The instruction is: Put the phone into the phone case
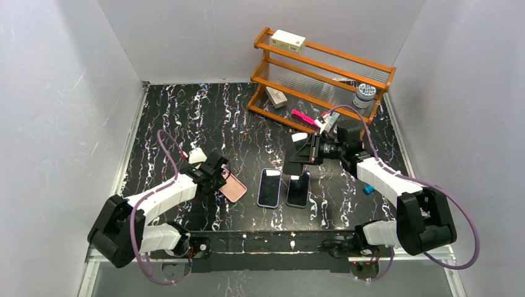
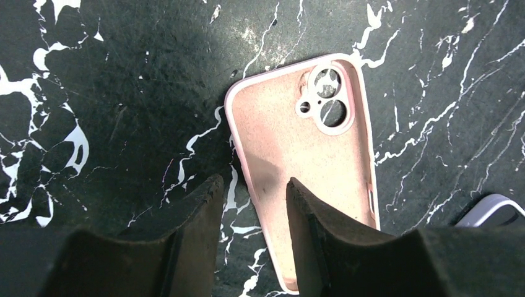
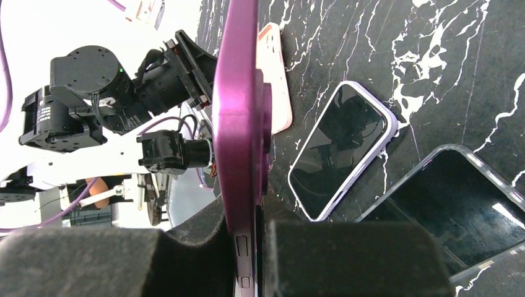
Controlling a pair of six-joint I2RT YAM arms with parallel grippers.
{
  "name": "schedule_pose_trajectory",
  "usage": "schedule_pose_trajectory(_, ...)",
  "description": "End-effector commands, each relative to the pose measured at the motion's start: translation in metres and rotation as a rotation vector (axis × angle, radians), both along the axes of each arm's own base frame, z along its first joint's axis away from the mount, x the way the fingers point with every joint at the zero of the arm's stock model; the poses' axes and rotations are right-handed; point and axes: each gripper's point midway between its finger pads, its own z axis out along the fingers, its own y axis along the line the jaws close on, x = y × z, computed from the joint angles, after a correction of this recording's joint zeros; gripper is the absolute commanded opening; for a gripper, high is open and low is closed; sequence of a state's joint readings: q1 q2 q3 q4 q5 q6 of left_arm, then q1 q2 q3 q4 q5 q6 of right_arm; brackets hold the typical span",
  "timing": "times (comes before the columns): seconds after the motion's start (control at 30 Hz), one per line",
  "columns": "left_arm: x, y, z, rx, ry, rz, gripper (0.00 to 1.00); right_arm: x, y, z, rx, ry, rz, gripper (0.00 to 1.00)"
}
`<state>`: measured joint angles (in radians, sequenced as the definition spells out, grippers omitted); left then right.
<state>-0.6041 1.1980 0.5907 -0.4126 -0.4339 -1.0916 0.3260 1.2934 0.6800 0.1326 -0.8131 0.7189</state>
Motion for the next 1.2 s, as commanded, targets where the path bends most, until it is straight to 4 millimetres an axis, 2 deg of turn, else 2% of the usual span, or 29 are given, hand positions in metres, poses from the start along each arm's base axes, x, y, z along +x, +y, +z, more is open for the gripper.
schedule_pose_trajectory(0.0,0.011,0.005,-0.001,0.036,-0.032,0.020,0.38,0.009,0.010,0.031,0.043,-0.117,0.018,0.06)
schedule_pose_trajectory(0.33,0.000,0.003,-0.012,0.029,0.023,0.002,0.29,0.003,0.019,0.028,0.047,-0.116,0.034,0.06)
schedule_pose_trajectory(0.47,-0.012,0.000,-0.021,0.000,0.073,-0.014,0.29,0.003,0.022,0.026,0.047,-0.110,0.032,0.05)
schedule_pose_trajectory(0.6,-0.022,0.006,-0.029,-0.002,0.083,0.006,0.29,0.003,0.025,0.026,0.039,-0.116,0.023,0.05)
schedule_pose_trajectory(0.67,-0.022,0.005,-0.028,-0.005,0.081,0.003,0.25,0.003,0.028,0.027,0.041,-0.116,0.029,0.05)
schedule_pose_trajectory(0.8,-0.014,-0.003,-0.022,-0.014,0.064,-0.060,0.10,0.001,0.035,0.026,0.038,-0.110,0.040,0.05)
schedule_pose_trajectory(0.97,-0.005,-0.025,-0.013,-0.026,0.058,-0.272,0.00,-0.008,0.051,0.023,0.037,-0.085,0.062,0.04)
schedule_pose_trajectory(1.17,-0.005,-0.041,-0.010,-0.047,0.050,-0.445,0.00,-0.021,0.096,0.018,0.024,-0.064,0.148,0.02)
